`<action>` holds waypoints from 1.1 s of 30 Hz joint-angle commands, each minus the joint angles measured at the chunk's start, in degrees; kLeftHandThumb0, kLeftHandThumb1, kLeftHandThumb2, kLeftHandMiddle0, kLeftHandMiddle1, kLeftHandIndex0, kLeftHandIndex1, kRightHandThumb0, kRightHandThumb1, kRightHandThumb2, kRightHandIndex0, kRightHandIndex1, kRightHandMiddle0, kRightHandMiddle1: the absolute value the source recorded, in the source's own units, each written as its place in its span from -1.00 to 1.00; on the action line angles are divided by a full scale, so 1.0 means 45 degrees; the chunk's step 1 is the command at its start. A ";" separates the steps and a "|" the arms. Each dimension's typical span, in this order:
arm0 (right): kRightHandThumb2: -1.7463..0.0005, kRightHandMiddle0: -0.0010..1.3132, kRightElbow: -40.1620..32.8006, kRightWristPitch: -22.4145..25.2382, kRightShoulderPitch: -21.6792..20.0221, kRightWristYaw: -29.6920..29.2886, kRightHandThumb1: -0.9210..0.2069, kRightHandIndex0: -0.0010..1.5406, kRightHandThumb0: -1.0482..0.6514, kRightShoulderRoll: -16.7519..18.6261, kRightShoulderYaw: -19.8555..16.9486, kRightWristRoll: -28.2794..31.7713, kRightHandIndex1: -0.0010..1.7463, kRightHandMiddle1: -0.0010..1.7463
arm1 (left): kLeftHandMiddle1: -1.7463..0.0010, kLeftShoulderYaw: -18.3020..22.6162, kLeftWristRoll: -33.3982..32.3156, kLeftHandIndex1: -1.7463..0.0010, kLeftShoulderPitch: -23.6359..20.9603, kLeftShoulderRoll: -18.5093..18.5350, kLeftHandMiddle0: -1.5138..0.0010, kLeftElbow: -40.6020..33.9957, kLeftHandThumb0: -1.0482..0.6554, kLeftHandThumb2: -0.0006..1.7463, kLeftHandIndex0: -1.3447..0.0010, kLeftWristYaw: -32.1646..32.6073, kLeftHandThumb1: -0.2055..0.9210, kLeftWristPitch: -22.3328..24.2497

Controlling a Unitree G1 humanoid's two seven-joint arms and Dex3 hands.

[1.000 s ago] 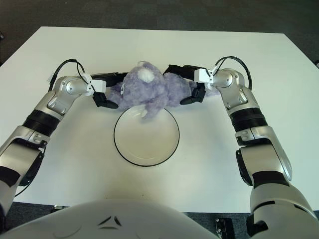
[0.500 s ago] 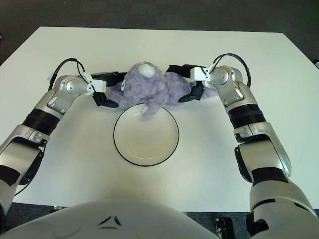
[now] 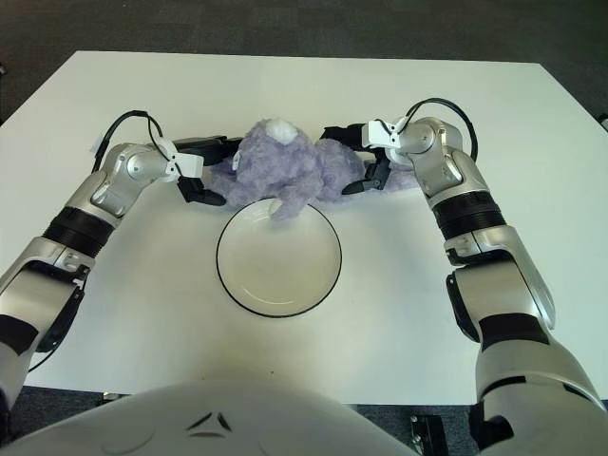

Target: Put the doll into the plate.

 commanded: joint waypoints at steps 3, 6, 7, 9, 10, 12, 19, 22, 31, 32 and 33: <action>-0.28 -1.00 -0.0305 -0.0208 -0.0074 0.0033 0.35 -1.00 -0.46 -0.0205 0.0425 -0.0612 -0.04 0.19 | -0.68 0.0034 -0.0117 -0.49 -0.0113 0.0035 0.78 0.0286 -0.52 0.22 1.00 0.0073 -0.11 -0.0135; -0.27 -1.00 -0.0392 -0.0591 -0.0089 -0.0050 0.30 -1.00 -0.49 -0.0324 0.0531 -0.0807 0.15 0.30 | -0.70 -0.0005 -0.0001 -0.62 -0.0100 0.0032 0.76 0.0384 -0.51 0.24 1.00 0.0323 -0.13 -0.0323; -0.25 -1.00 -0.0399 -0.0683 -0.0099 -0.0068 0.24 -1.00 -0.52 -0.0349 0.0558 -0.0880 0.34 0.37 | -0.73 -0.0022 0.0038 -0.72 -0.0099 0.0033 0.75 0.0414 -0.51 0.25 1.00 0.0394 -0.13 -0.0374; -0.23 -1.00 -0.0404 -0.0854 -0.0110 -0.0175 0.17 -1.00 -0.56 -0.0397 0.0610 -0.1068 0.61 0.52 | -0.79 -0.0049 0.0109 -0.85 -0.0093 0.0022 0.73 0.0478 -0.51 0.27 1.00 0.0547 -0.14 -0.0457; -0.22 -1.00 -0.0398 -0.0899 -0.0111 -0.0205 0.14 -1.00 -0.57 -0.0405 0.0615 -0.1110 0.75 0.60 | -0.83 -0.0054 0.0123 -0.90 -0.0094 0.0018 0.72 0.0501 -0.51 0.27 1.00 0.0583 -0.15 -0.0481; -0.21 -1.00 -0.0325 -0.1038 -0.0105 -0.0386 0.08 -0.96 -0.60 -0.0425 0.0652 -0.1261 0.87 0.71 | -0.90 -0.0045 0.0079 -0.95 -0.0100 -0.0018 0.63 0.0611 -0.51 0.27 0.94 0.0641 -0.16 -0.0580; -0.12 -0.90 -0.0068 -0.1321 -0.0082 -0.0591 -0.03 -0.35 -0.71 -0.0384 0.0613 -0.1322 0.99 0.97 | -0.99 0.0004 -0.0226 -1.00 -0.0189 -0.0229 0.11 0.1039 -0.54 0.23 0.60 0.0622 -0.18 -0.0676; -0.11 -0.76 -0.0007 -0.1379 -0.0067 -0.0564 0.00 -0.16 -0.67 -0.0341 0.0533 -0.1178 1.00 0.99 | -1.00 -0.0004 -0.0286 -1.00 -0.0236 -0.0283 -0.02 0.1177 -0.55 0.22 0.50 0.0637 -0.17 -0.0702; -0.51 0.12 0.0990 -0.1816 0.0063 -0.0930 0.50 0.42 -0.16 0.0095 0.0013 -0.0226 1.00 1.00 | -1.00 0.0035 -0.0438 -1.00 -0.0290 -0.0480 -0.43 0.1446 -0.51 0.21 0.23 0.0759 -0.16 -0.0725; -0.55 0.18 0.1064 -0.1954 0.0088 -0.1044 0.53 0.45 -0.12 0.0122 -0.0051 -0.0161 1.00 1.00 | -1.00 0.0045 -0.0430 -1.00 -0.0283 -0.0503 -0.46 0.1465 -0.51 0.21 0.20 0.0829 -0.16 -0.0741; -0.60 0.25 0.1106 -0.2058 0.0108 -0.1119 0.55 0.48 -0.06 0.0133 -0.0097 -0.0111 1.00 1.00 | -1.00 0.0050 -0.0421 -1.00 -0.0272 -0.0519 -0.49 0.1465 -0.50 0.21 0.18 0.0878 -0.16 -0.0748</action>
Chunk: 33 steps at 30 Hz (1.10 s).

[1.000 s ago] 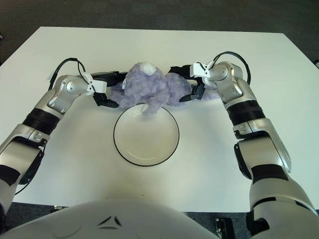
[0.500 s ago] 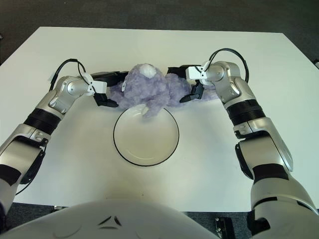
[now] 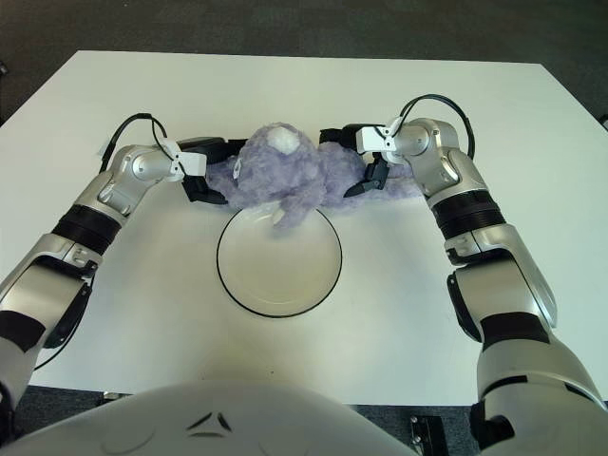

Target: Put the doll into the plate.

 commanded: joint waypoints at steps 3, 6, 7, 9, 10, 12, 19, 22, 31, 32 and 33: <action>-0.70 0.39 0.0346 -0.0552 0.0418 -0.0590 0.55 0.53 0.05 0.0098 -0.0437 0.0413 1.00 1.00 | -1.00 0.0020 0.0203 -1.00 0.0034 0.0004 -0.54 0.0253 -0.49 0.22 0.13 0.0496 -0.16 -0.0026; -0.80 0.50 -0.0480 -0.0583 0.1006 -0.0826 0.55 0.59 0.15 -0.0023 -0.0688 0.0622 1.00 1.00 | -1.00 -0.0005 0.0339 -1.00 0.0016 -0.0031 -0.59 0.0335 -0.50 0.22 0.09 0.0800 -0.15 -0.0038; -0.82 0.53 -0.0952 -0.0497 0.1269 -0.0923 0.56 0.61 0.18 -0.0069 -0.0783 0.0638 1.00 1.00 | -1.00 -0.0004 0.0362 -1.00 0.0008 -0.0051 -0.60 0.0372 -0.50 0.22 0.08 0.0880 -0.15 -0.0024; -0.88 0.60 -0.1761 -0.0272 0.1686 -0.1313 0.57 0.64 0.24 -0.0077 -0.0924 0.0463 1.00 1.00 | -1.00 0.0030 0.0346 -1.00 -0.0009 -0.0108 -0.61 0.0470 -0.51 0.22 0.06 0.1028 -0.14 0.0032; -0.89 0.61 -0.1899 -0.0210 0.1767 -0.1602 0.58 0.64 0.25 -0.0054 -0.0948 0.0283 1.00 1.00 | -1.00 0.0066 0.0309 -1.00 -0.0012 -0.0145 -0.61 0.0512 -0.51 0.22 0.06 0.1081 -0.14 0.0086; -0.94 0.66 -0.2016 -0.0110 0.1858 -0.2040 0.61 0.67 0.29 -0.0024 -0.0971 0.0010 1.00 1.00 | -1.00 0.0117 0.0231 -1.00 -0.0014 -0.0206 -0.62 0.0566 -0.51 0.22 0.05 0.1138 -0.13 0.0190; -1.00 0.83 -0.2687 0.0329 0.2438 -0.3296 0.67 0.76 0.36 0.0194 -0.1232 -0.0193 1.00 1.00 | -1.00 0.0296 -0.0016 -1.00 0.0032 -0.0391 -0.63 0.0557 -0.50 0.22 -0.01 0.1199 -0.12 0.0743; -1.00 0.87 -0.2885 0.0282 0.2823 -0.3932 0.67 0.78 0.35 0.0381 -0.1498 -0.0028 1.00 1.00 | -1.00 0.0381 -0.0080 -1.00 0.0094 -0.0481 -0.62 0.0443 -0.49 0.22 -0.04 0.1244 -0.13 0.1088; -0.97 0.95 -0.3602 -0.0047 0.3884 -0.5577 0.62 0.90 0.25 0.1058 -0.2364 0.0534 1.00 1.00 | -1.00 0.0542 -0.0173 -1.00 0.0225 -0.0611 -0.64 0.0128 -0.41 0.67 -0.07 0.1289 -0.31 0.1796; -0.97 0.96 -0.3816 -0.0095 0.4057 -0.5843 0.62 0.90 0.24 0.1106 -0.2423 0.0437 1.00 1.00 | -1.00 0.0561 -0.0182 -1.00 0.0243 -0.0622 -0.63 0.0089 -0.41 0.67 -0.07 0.1309 -0.31 0.1857; -0.93 0.96 -0.4093 -0.0662 0.4462 -0.6923 0.57 0.91 0.23 0.1246 -0.2547 -0.0004 1.00 1.00 | -1.00 0.0673 -0.0284 -1.00 0.0314 -0.0689 -0.63 -0.0016 -0.41 0.69 -0.08 0.1411 -0.32 0.1991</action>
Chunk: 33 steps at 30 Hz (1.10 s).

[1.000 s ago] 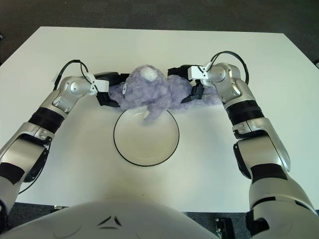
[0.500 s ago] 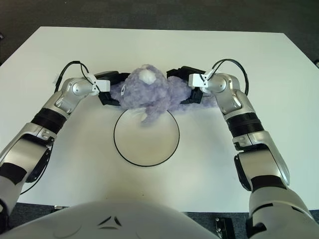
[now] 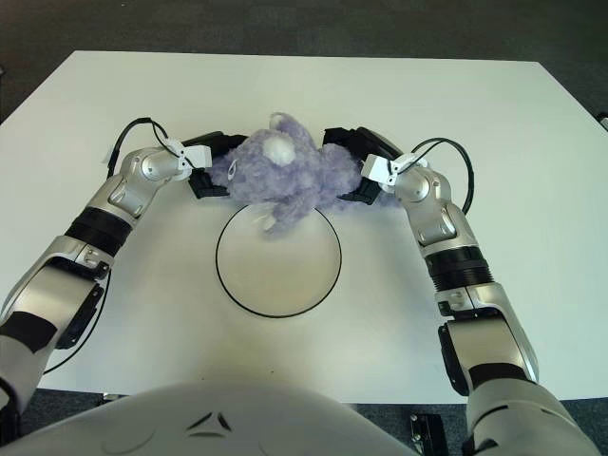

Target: Put the doll into the plate.

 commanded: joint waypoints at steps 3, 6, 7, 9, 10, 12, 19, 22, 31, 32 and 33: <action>-0.86 0.90 -0.0741 -0.1784 0.1000 -0.3098 0.47 0.84 0.22 0.0343 -0.0490 -0.1106 1.00 1.00 | -1.00 0.0442 -0.0334 -1.00 0.0275 -0.0120 -0.62 -0.0282 -0.41 0.70 -0.08 0.0402 -0.33 0.0439; -0.83 0.87 -0.0413 -0.2642 0.1051 -0.4466 0.43 0.79 0.23 0.0362 -0.0448 -0.1822 1.00 1.00 | -1.00 0.0461 -0.0306 -1.00 0.0329 -0.0115 -0.62 -0.0358 -0.41 0.70 -0.09 0.0575 -0.33 0.0347; -0.83 0.86 -0.0315 -0.2849 0.1053 -0.4792 0.42 0.78 0.23 0.0364 -0.0434 -0.1989 1.00 1.00 | -1.00 0.0468 -0.0296 -1.00 0.0343 -0.0116 -0.62 -0.0374 -0.41 0.70 -0.09 0.0614 -0.33 0.0320; -0.82 0.85 -0.0103 -0.3261 0.1044 -0.5432 0.41 0.77 0.23 0.0374 -0.0410 -0.2301 1.00 1.00 | -1.00 0.0485 -0.0275 -1.00 0.0375 -0.0115 -0.62 -0.0394 -0.41 0.70 -0.09 0.0720 -0.33 0.0217; -0.82 0.84 0.0063 -0.3613 0.1041 -0.5938 0.41 0.76 0.23 0.0393 -0.0405 -0.2514 1.00 1.00 | -1.00 0.0509 -0.0255 -1.00 0.0418 -0.0112 -0.62 -0.0407 -0.41 0.70 -0.09 0.0874 -0.33 0.0045; -0.80 0.81 0.0407 -0.4285 0.1024 -0.6831 0.39 0.73 0.23 0.0456 -0.0401 -0.2820 1.00 1.00 | -1.00 0.0568 -0.0189 -1.00 0.0549 -0.0083 -0.62 -0.0437 -0.41 0.70 -0.09 0.1329 -0.33 -0.0463; -0.77 0.71 0.1374 -0.5673 0.0775 -0.8851 0.32 0.69 0.22 0.0328 -0.0294 -0.3697 1.00 1.00 | -1.00 0.0804 0.0264 -1.00 0.1024 0.0003 -0.61 -0.0929 -0.42 0.73 -0.11 0.3143 -0.37 -0.1630; -0.78 0.68 0.1744 -0.6101 0.0619 -0.9427 0.30 0.68 0.24 0.0213 -0.0297 -0.3979 1.00 1.00 | -1.00 0.0911 0.0579 -1.00 0.1189 -0.0047 -0.60 -0.1147 -0.43 0.74 -0.12 0.4051 -0.39 -0.1896; -0.80 0.65 0.2613 -0.6708 -0.0139 -1.1694 0.30 0.67 0.28 -0.0185 -0.0206 -0.5557 1.00 1.00 | -1.00 0.1348 0.0931 -1.00 0.1386 -0.0382 -0.56 -0.1284 -0.42 0.76 -0.13 0.6225 -0.40 -0.2542; -0.80 0.64 0.2673 -0.6747 -0.0197 -1.1876 0.30 0.66 0.29 -0.0213 -0.0187 -0.5665 1.00 1.00 | -1.00 0.1380 0.0956 -1.00 0.1358 -0.0397 -0.54 -0.1237 -0.42 0.75 -0.13 0.6419 -0.40 -0.2618; -0.80 0.64 0.2696 -0.6775 -0.0273 -1.2023 0.31 0.66 0.29 -0.0268 -0.0189 -0.5754 1.00 1.00 | -1.00 0.1447 0.0958 -1.00 0.1287 -0.0414 -0.54 -0.1098 -0.42 0.75 -0.13 0.6720 -0.40 -0.2825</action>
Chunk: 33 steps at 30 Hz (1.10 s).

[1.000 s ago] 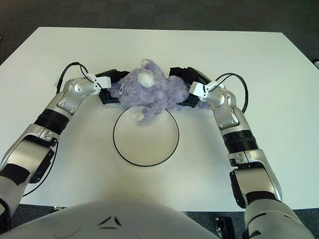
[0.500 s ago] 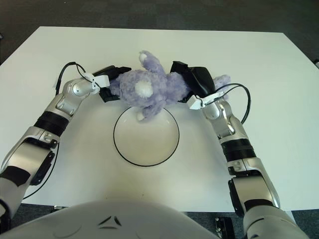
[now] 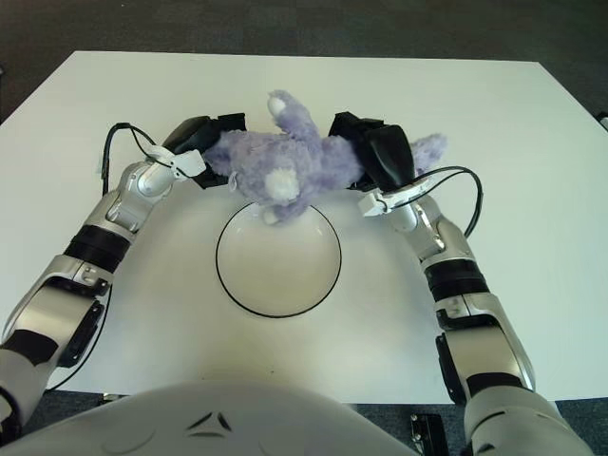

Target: Put the doll into the plate.

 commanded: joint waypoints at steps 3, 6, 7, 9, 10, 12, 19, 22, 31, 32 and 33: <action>-0.81 0.64 0.0164 -0.0188 -0.0640 -0.1051 0.31 0.60 0.31 -0.0509 0.0001 -0.0684 1.00 1.00 | -1.00 0.0550 0.0150 -1.00 -0.0183 -0.0043 -0.49 0.0473 -0.41 0.74 -0.11 0.1724 -0.37 -0.0976; -0.80 0.63 0.0086 -0.0121 -0.0761 -0.1409 0.31 0.58 0.32 -0.0607 0.0007 -0.0940 1.00 1.00 | -1.00 0.0601 0.0567 -1.00 -0.0332 -0.0031 -0.46 0.0843 -0.40 0.71 -0.09 0.2801 -0.34 -0.1557; -0.80 0.64 0.0024 -0.0090 -0.0798 -0.1602 0.31 0.57 0.32 -0.0655 0.0015 -0.1096 1.00 1.00 | -1.00 0.0595 0.0840 -1.00 -0.0411 -0.0004 -0.45 0.0979 -0.39 0.70 -0.08 0.3325 -0.33 -0.1764; -0.80 0.64 -0.0057 -0.0014 -0.0859 -0.2006 0.31 0.54 0.33 -0.0749 0.0068 -0.1456 1.00 1.00 | -1.00 0.0562 0.1335 -1.00 -0.0567 0.0057 -0.43 0.1207 -0.39 0.68 -0.06 0.4210 -0.30 -0.2070; -0.80 0.64 -0.0079 0.0025 -0.0884 -0.2198 0.31 0.54 0.34 -0.0792 0.0104 -0.1634 1.00 1.00 | -1.00 0.0541 0.1555 -1.00 -0.0640 0.0084 -0.43 0.1311 -0.38 0.68 -0.06 0.4587 -0.30 -0.2190; -0.80 0.64 -0.0246 0.0278 -0.0940 -0.2665 0.32 0.52 0.34 -0.0965 0.0207 -0.2227 1.00 1.00 | -1.00 0.0487 0.2032 -1.00 -0.0780 0.0134 -0.42 0.1488 -0.38 0.68 -0.05 0.5355 -0.29 -0.2381; -0.81 0.64 -0.0867 0.1250 -0.0998 -0.4132 0.34 0.47 0.37 -0.1509 0.0591 -0.3889 1.00 1.00 | -1.00 0.0313 0.3296 -1.00 -0.1186 0.0259 -0.40 0.2156 -0.38 0.67 -0.05 0.7564 -0.28 -0.3114; -0.80 0.63 -0.1210 0.1578 -0.0950 -0.4834 0.33 0.45 0.36 -0.1815 0.0770 -0.4570 1.00 1.00 | -1.00 0.0211 0.3815 -1.00 -0.1350 0.0377 -0.40 0.2355 -0.38 0.67 -0.04 0.8455 -0.28 -0.3409; -0.68 0.43 -0.1214 0.1877 -0.1239 -0.6772 0.28 -0.07 0.82 -0.2468 0.1464 -0.5668 1.00 1.00 | -0.89 -0.0180 0.4876 -1.00 -0.1701 0.0695 -0.16 0.2658 0.21 0.88 0.05 1.0180 -0.63 -0.4059; -0.67 0.41 -0.1133 0.1790 -0.1297 -0.6897 0.28 -0.08 0.82 -0.2500 0.1536 -0.5630 1.00 1.00 | -0.89 -0.0224 0.4950 -1.00 -0.1730 0.0724 -0.15 0.2688 0.21 0.88 0.06 1.0316 -0.63 -0.4105; -0.67 0.39 -0.1043 0.1633 -0.1352 -0.6970 0.27 -0.09 0.83 -0.2525 0.1604 -0.5515 1.00 1.00 | -0.89 -0.0265 0.5020 -1.00 -0.1759 0.0751 -0.15 0.2719 0.22 0.88 0.06 1.0447 -0.63 -0.4151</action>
